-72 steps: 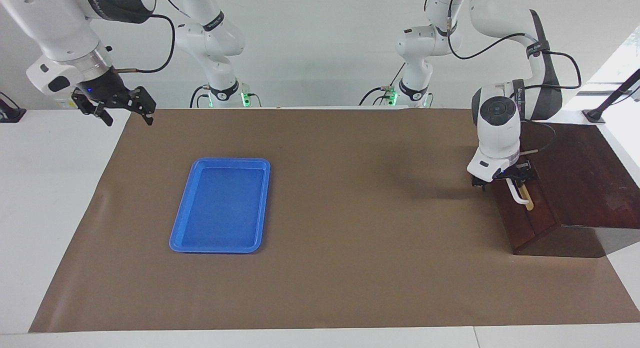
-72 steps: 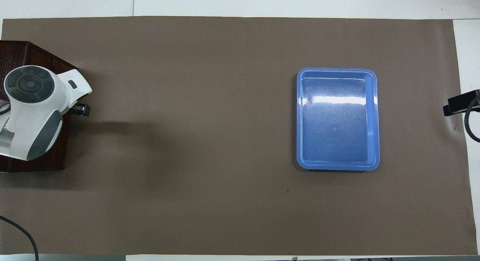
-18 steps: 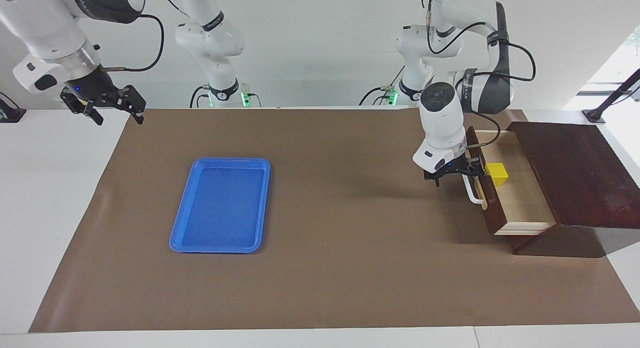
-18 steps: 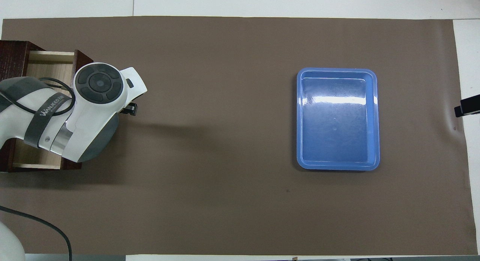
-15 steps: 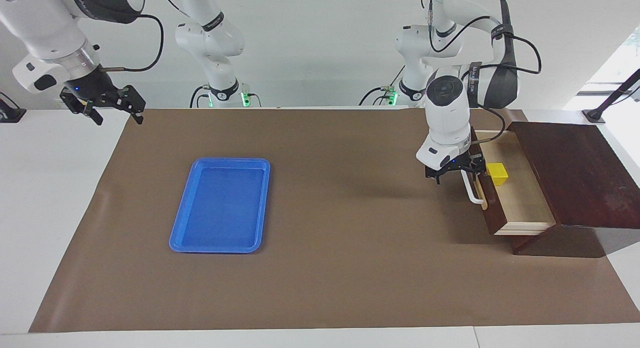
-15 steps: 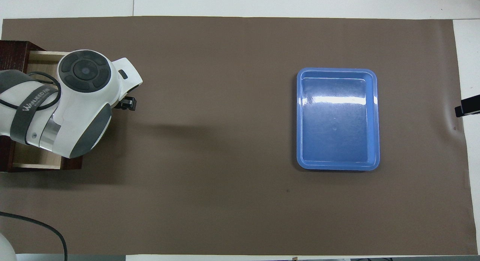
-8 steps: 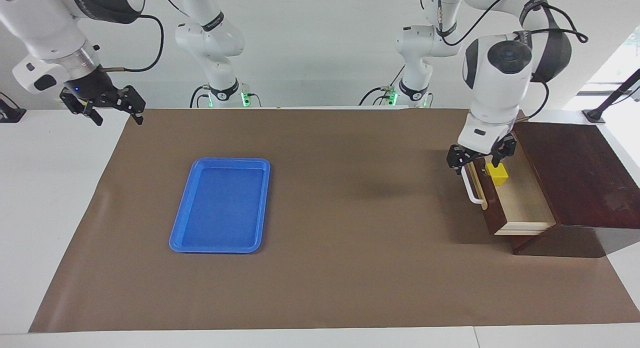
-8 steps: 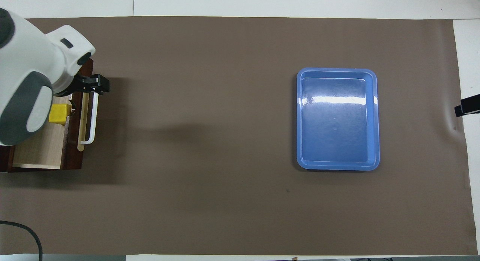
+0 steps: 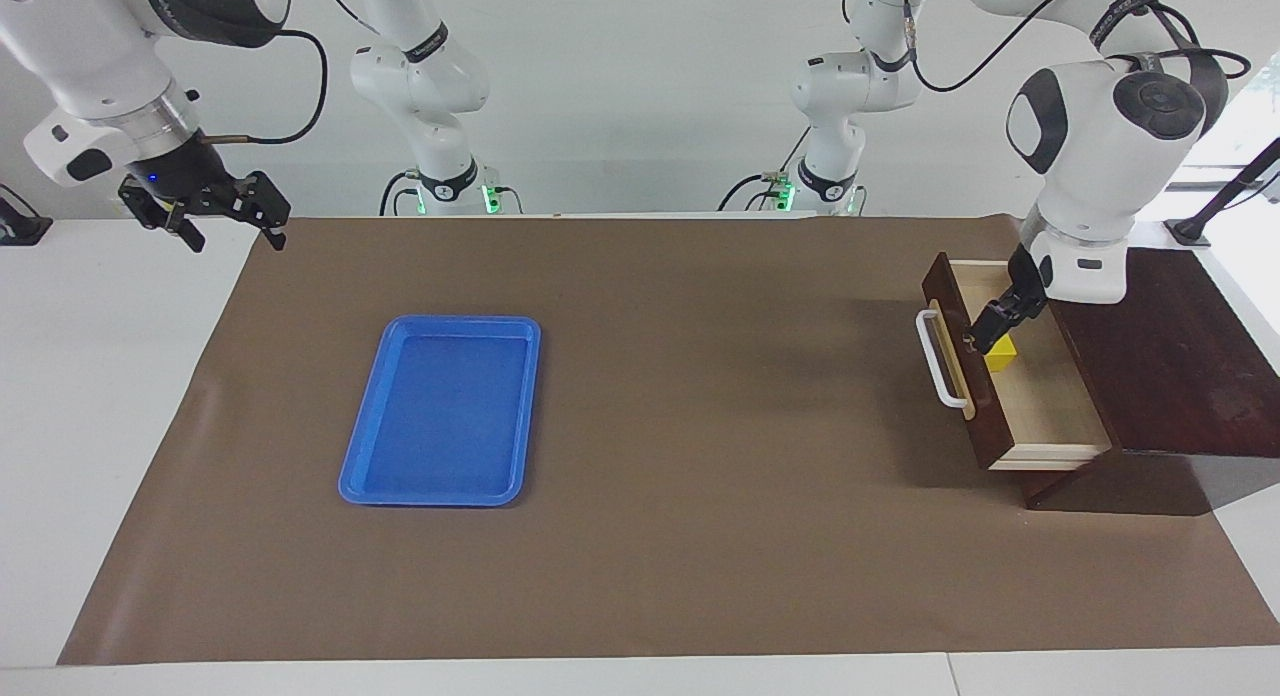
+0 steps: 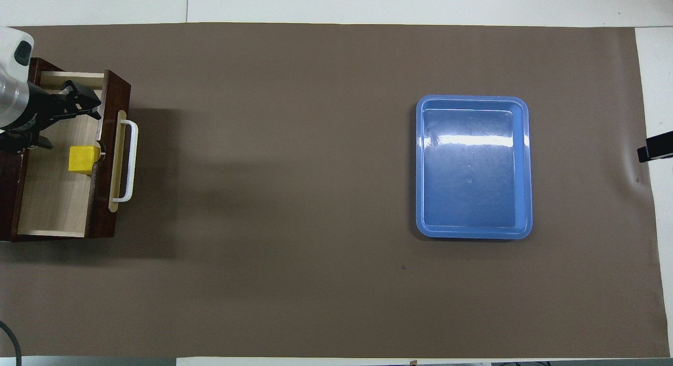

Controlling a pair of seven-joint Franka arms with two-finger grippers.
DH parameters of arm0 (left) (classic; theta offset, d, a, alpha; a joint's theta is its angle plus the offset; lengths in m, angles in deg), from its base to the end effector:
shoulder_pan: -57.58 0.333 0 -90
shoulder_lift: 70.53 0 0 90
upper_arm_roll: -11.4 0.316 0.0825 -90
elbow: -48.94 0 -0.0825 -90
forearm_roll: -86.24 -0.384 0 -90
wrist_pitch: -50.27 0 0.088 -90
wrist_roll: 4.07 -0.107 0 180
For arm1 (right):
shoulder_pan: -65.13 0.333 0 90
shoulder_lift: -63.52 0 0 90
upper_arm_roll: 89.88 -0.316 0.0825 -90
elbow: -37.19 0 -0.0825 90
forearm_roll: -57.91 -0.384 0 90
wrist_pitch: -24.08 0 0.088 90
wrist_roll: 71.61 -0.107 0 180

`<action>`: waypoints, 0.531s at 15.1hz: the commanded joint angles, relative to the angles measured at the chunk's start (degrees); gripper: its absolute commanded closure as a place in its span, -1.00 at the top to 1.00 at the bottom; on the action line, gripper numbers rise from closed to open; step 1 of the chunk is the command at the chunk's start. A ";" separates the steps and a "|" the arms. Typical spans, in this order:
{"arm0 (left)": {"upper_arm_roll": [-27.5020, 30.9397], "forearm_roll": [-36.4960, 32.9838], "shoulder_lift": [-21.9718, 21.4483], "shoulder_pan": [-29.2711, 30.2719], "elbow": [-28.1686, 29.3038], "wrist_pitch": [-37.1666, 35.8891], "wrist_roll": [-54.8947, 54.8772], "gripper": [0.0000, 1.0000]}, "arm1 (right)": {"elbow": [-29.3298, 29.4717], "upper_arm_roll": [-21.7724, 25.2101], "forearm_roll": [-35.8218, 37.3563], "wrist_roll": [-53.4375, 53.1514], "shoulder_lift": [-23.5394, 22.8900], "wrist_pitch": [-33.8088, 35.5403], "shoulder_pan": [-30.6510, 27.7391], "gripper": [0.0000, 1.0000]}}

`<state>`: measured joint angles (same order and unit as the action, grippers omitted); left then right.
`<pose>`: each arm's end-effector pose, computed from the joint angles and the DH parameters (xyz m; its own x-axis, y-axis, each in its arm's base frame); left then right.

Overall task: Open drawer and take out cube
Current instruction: 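Release the handle and lower the left gripper onto the yellow cube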

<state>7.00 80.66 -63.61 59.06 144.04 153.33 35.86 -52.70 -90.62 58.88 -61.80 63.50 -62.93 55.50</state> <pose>0.6024 -0.0203 0.5326 0.8099 0.5826 0.0687 0.5861 -0.8084 -0.0545 0.5421 -0.0867 0.6208 0.9985 0.0154 -0.0527 0.0158 -0.9998 0.0081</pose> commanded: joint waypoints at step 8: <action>-0.44 1.72 -0.16 6.16 4.56 5.66 33.71 1.00 | -1.08 -0.76 -2.20 -0.14 0.72 -0.87 -0.40 1.00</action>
<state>6.98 81.36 -62.93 63.46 146.07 157.63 65.52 -52.77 -90.93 57.89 -61.80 63.50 -62.93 55.56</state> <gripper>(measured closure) 0.000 0.000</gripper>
